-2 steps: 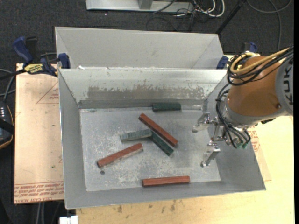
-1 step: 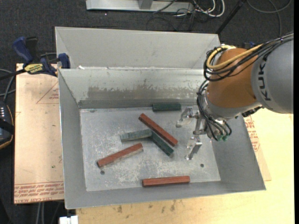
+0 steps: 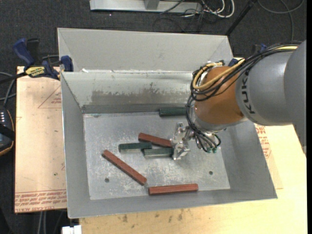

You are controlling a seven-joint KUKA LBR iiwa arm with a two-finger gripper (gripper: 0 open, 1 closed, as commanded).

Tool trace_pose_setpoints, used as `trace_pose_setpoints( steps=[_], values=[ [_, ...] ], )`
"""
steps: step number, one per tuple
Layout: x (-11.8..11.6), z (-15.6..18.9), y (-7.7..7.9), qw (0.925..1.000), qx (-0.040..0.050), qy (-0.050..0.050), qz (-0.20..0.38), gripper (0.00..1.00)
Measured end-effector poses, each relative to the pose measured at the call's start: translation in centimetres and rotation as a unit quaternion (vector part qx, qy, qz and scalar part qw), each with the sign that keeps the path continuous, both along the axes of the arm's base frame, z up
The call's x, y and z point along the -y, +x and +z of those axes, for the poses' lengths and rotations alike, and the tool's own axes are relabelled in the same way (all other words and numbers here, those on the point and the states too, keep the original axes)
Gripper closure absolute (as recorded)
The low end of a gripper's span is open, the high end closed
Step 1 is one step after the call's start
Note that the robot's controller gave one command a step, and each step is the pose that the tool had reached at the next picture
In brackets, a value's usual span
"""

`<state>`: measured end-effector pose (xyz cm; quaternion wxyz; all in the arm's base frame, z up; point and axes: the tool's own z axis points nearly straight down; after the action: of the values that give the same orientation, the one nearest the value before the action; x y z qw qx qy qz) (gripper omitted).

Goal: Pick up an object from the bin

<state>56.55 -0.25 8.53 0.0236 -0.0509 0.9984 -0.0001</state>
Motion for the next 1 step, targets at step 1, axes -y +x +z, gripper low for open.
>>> trace_pose_setpoints(
  steps=[1],
  values=[
    [0.00,0.00,0.00,1.0000,0.0000,0.000,0.000,1.00]
  ],
)
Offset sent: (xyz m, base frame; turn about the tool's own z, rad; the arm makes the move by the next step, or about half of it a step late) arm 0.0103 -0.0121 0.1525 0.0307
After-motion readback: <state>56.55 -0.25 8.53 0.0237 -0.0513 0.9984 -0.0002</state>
